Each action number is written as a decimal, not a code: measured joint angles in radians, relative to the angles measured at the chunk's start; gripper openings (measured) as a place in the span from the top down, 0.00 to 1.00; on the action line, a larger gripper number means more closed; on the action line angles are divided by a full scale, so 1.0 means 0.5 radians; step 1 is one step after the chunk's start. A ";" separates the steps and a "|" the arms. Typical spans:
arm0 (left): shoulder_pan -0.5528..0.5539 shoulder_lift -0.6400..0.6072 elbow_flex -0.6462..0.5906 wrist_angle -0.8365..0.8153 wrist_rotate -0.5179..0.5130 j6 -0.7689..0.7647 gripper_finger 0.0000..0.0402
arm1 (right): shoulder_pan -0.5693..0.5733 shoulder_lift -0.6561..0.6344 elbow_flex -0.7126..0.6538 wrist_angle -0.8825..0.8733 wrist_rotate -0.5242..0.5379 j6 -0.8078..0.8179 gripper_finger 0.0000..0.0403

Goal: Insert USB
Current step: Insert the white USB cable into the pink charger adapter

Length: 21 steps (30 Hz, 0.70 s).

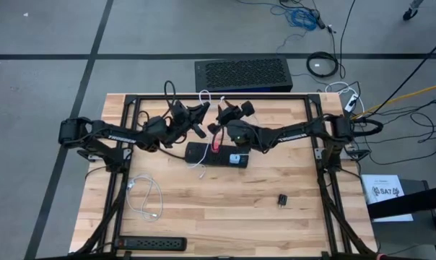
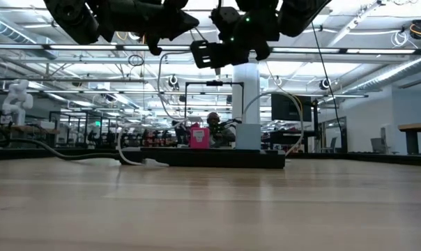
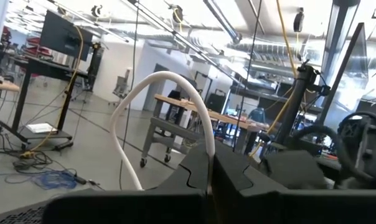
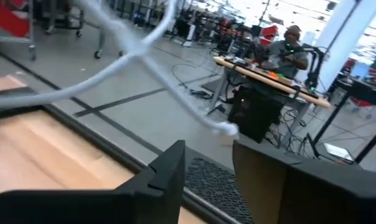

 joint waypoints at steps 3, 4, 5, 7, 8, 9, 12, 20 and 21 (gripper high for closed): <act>-0.011 0.000 -0.001 0.000 0.001 -0.001 0.98 | -0.051 0.008 0.000 0.066 -0.005 -0.018 0.70; -0.016 0.000 -0.001 0.000 0.001 -0.001 0.98 | -0.068 0.008 0.000 0.081 -0.021 -0.015 0.71; -0.018 0.000 -0.001 0.000 0.001 -0.001 0.98 | -0.087 0.007 0.000 0.100 -0.074 -0.006 0.71; -0.020 0.000 -0.001 0.000 0.002 -0.001 0.98 | -0.118 0.008 0.000 0.148 -0.163 -0.004 0.71; -0.019 0.000 -0.001 0.000 0.002 -0.001 0.98 | -0.130 0.008 0.000 0.177 -0.201 -0.004 0.71; -0.019 -0.002 -0.001 0.001 0.003 -0.001 0.98 | -0.140 0.008 0.000 0.201 -0.222 -0.002 0.72; -0.019 -0.002 -0.001 0.001 0.002 -0.002 0.98 | -0.160 0.007 0.001 0.212 -0.259 0.030 0.76; -0.018 -0.002 -0.001 -0.010 0.042 0.001 0.98 | -0.128 0.000 0.001 0.177 -0.305 -0.058 0.98; -0.018 -0.002 -0.001 -0.017 0.059 0.002 0.98 | -0.126 -0.016 0.001 0.122 -0.377 -0.078 0.98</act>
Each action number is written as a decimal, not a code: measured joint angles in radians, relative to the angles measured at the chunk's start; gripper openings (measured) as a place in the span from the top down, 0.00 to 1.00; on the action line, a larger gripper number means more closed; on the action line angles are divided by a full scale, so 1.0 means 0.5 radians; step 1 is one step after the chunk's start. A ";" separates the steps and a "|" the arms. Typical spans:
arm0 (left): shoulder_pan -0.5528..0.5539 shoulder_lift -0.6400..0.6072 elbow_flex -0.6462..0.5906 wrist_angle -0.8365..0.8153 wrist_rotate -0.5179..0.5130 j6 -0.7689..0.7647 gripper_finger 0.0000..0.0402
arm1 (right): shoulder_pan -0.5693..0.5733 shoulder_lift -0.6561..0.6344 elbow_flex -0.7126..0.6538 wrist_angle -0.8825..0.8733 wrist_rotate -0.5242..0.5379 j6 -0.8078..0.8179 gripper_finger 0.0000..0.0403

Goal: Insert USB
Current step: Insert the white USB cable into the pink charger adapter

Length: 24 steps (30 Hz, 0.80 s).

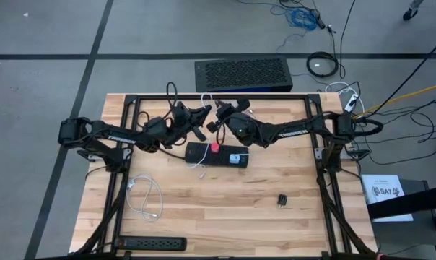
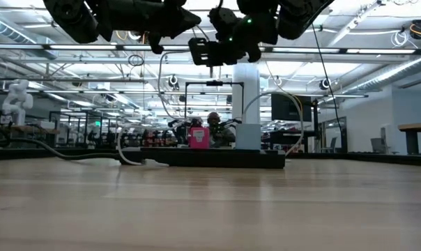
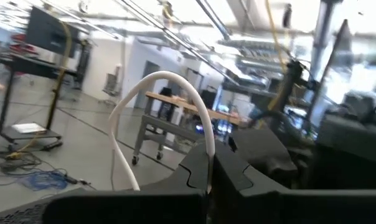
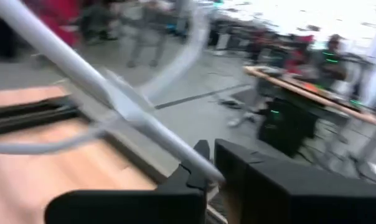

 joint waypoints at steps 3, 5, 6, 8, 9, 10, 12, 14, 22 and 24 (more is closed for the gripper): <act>-0.001 0.000 0.000 -0.046 0.128 0.004 0.98 | -0.003 -0.089 0.000 -0.259 -0.267 0.015 0.99; -0.001 -0.012 0.000 -0.102 0.197 0.001 0.98 | -0.039 -0.167 0.000 -0.506 -0.575 0.071 1.00; -0.001 -0.024 0.000 -0.144 0.225 0.004 0.98 | -0.061 -0.197 0.000 -0.605 -0.765 0.104 1.00; 0.000 -0.050 0.000 -0.222 0.271 0.011 0.98 | -0.116 -0.253 -0.040 -0.702 -1.156 0.125 1.00; 0.001 -0.071 0.000 -0.275 0.305 0.015 0.98 | -0.148 -0.282 -0.071 -0.741 -1.366 0.120 1.00; 0.004 -0.093 0.000 -0.324 0.341 0.016 0.98 | -0.183 -0.302 -0.106 -0.746 -1.592 0.097 1.00; 0.006 -0.139 0.000 -0.412 0.399 0.016 0.98 | -0.257 -0.325 -0.185 -0.726 -2.064 0.066 1.00; 0.006 -0.181 0.000 -0.540 0.467 0.016 0.98 | -0.327 -0.320 -0.256 -0.700 -2.446 0.057 1.00; -0.014 -0.234 -0.002 -1.041 0.644 0.002 0.98 | -0.400 -0.106 -0.365 -0.497 -2.817 -0.117 1.00; -0.013 -0.242 -0.002 -1.124 0.712 0.004 0.98 | -0.396 -0.042 -0.366 -0.416 -2.910 -0.151 1.00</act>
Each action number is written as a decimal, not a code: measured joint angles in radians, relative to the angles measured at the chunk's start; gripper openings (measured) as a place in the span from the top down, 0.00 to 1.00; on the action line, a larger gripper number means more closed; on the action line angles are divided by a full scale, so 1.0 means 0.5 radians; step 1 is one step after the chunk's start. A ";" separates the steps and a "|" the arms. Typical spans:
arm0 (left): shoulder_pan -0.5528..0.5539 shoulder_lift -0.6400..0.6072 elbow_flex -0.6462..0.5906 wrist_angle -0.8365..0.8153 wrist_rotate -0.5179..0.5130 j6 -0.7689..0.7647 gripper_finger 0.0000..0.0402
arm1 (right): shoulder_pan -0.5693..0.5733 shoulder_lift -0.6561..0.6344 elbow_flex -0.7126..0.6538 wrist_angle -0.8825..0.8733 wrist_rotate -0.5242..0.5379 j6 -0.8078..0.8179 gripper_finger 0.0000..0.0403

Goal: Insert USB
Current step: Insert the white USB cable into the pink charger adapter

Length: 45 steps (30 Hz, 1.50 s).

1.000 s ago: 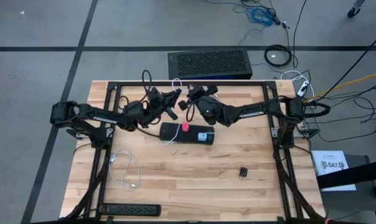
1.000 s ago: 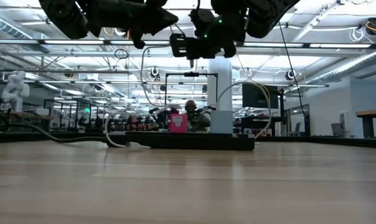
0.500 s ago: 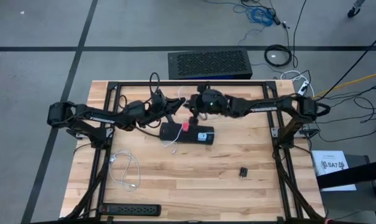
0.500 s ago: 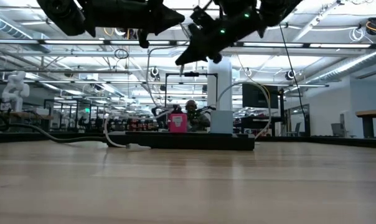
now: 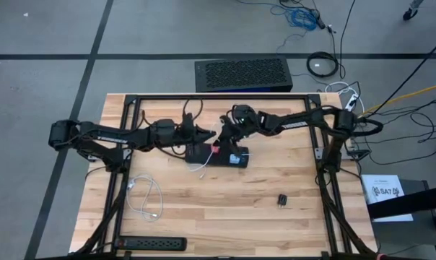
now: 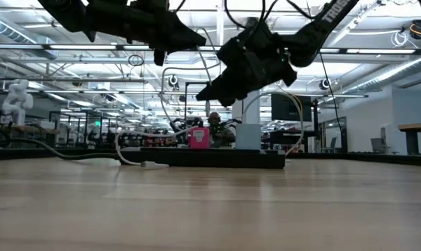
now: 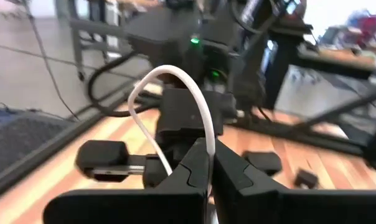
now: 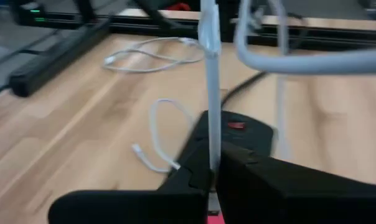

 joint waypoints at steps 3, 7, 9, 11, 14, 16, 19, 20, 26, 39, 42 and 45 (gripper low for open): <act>-0.001 -0.024 0.000 -0.099 0.059 0.011 0.98 | -0.003 0.068 -0.001 0.047 -0.122 -0.010 1.00; 0.005 -0.144 -0.001 -0.251 0.066 0.072 0.98 | -0.007 0.094 0.005 0.082 -0.160 -0.045 1.00; 0.020 -0.229 -0.001 -0.341 0.058 0.102 0.98 | -0.007 0.092 0.006 0.137 -0.193 -0.023 1.00; 0.034 -0.314 -0.001 -0.428 0.052 0.101 0.98 | -0.005 0.086 0.007 0.177 -0.224 0.026 1.00; 0.038 -0.394 -0.001 -0.512 -0.032 0.100 0.98 | -0.010 0.084 0.037 0.145 -0.149 0.135 1.00; 0.038 -0.415 -0.004 -0.537 -0.077 0.090 0.98 | -0.011 0.083 0.062 0.104 -0.027 0.192 0.99; 0.038 -0.409 -0.004 -0.529 -0.101 0.057 0.98 | 0.000 0.086 0.099 0.043 0.097 0.258 0.95; 0.038 -0.401 -0.004 -0.510 -0.104 0.054 0.98 | 0.006 0.088 0.120 0.000 0.131 0.268 0.93; 0.039 -0.393 0.008 -0.422 -0.124 0.053 0.98 | 0.038 0.104 0.297 -0.374 0.329 0.250 0.78; 0.036 -0.389 0.005 -0.397 -0.171 0.065 0.98 | 0.104 -0.126 0.565 -1.092 0.764 -0.009 0.59; 0.036 -0.388 0.005 -0.397 -0.172 0.065 0.98 | 0.138 -0.281 0.565 -1.312 0.975 -0.017 0.60; 0.037 -0.388 0.004 -0.397 -0.185 0.054 0.98 | 0.184 -0.451 0.482 -1.380 1.207 0.038 0.60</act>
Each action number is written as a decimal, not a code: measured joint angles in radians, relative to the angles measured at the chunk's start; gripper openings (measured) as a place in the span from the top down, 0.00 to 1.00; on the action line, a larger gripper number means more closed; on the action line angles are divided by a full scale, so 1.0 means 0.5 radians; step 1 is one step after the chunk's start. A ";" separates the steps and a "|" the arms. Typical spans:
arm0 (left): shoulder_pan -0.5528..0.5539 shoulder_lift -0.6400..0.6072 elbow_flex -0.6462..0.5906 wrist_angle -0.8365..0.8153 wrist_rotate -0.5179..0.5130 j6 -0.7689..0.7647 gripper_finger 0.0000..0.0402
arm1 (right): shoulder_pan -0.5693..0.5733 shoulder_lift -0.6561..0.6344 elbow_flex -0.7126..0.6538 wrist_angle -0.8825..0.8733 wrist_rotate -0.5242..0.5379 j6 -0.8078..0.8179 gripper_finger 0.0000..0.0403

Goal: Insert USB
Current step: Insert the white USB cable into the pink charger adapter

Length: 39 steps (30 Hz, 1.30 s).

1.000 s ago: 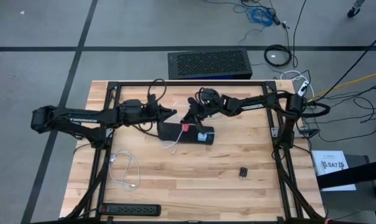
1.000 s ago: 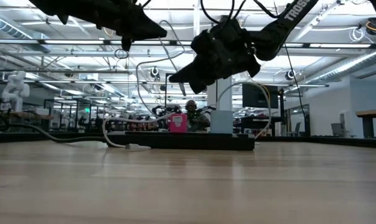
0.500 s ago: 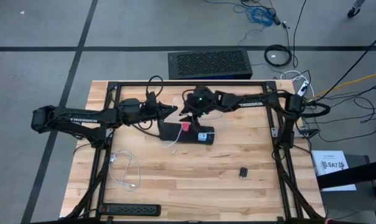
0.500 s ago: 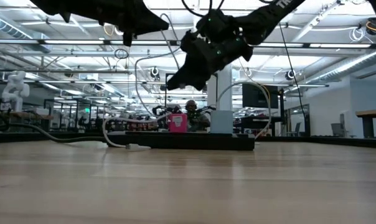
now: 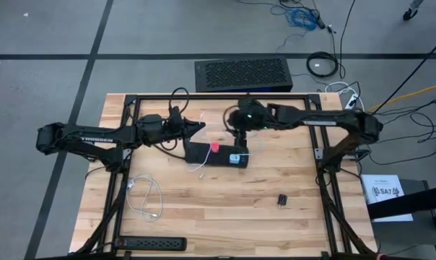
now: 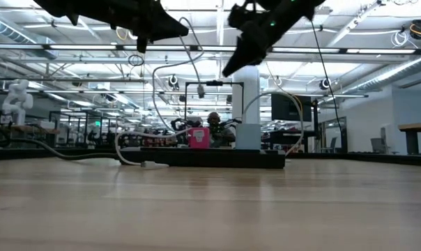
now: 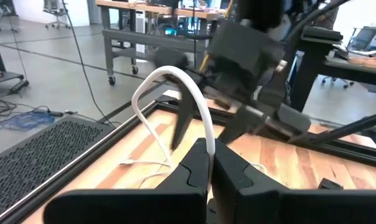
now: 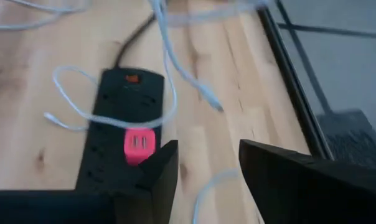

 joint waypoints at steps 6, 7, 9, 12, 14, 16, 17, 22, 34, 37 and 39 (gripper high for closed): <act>-0.001 0.001 0.000 0.033 -0.053 -0.051 0.98 | 0.092 -0.265 -0.511 0.392 0.381 0.342 0.60; -0.001 0.004 0.000 0.054 -0.073 -0.060 0.98 | 0.107 -0.285 -0.626 0.589 0.416 0.420 0.60; -0.001 0.008 0.000 0.093 -0.116 -0.082 0.98 | 0.126 -0.287 -0.842 0.996 0.353 0.539 0.60; -0.001 0.011 -0.001 0.130 -0.184 -0.111 0.98 | 0.130 -0.199 -1.032 1.554 0.085 0.636 0.60; -0.010 0.024 -0.001 0.184 -0.279 -0.151 0.98 | 0.111 -0.152 -1.039 1.710 -0.037 0.652 0.60; -0.015 0.058 -0.002 0.262 -0.359 -0.215 0.98 | 0.119 -0.135 -1.020 1.760 0.067 0.650 0.61; -0.023 0.086 -0.002 0.326 -0.389 -0.253 0.98 | 0.146 -0.123 -0.997 1.788 0.217 0.628 0.61; -0.069 0.317 -0.003 0.788 -0.546 -0.307 0.98 | 0.359 -0.062 -0.927 2.087 1.097 0.213 0.67; -0.075 0.651 0.013 1.697 -0.710 -0.248 0.98 | 0.402 0.360 -0.572 2.595 1.826 -0.333 0.60; -0.075 0.663 0.040 1.705 -0.714 -0.245 0.98 | 0.361 0.444 -0.454 2.655 1.832 -0.395 0.58; -0.076 0.662 0.054 1.723 -0.716 -0.195 0.98 | 0.331 0.484 -0.388 2.660 1.838 -0.405 0.57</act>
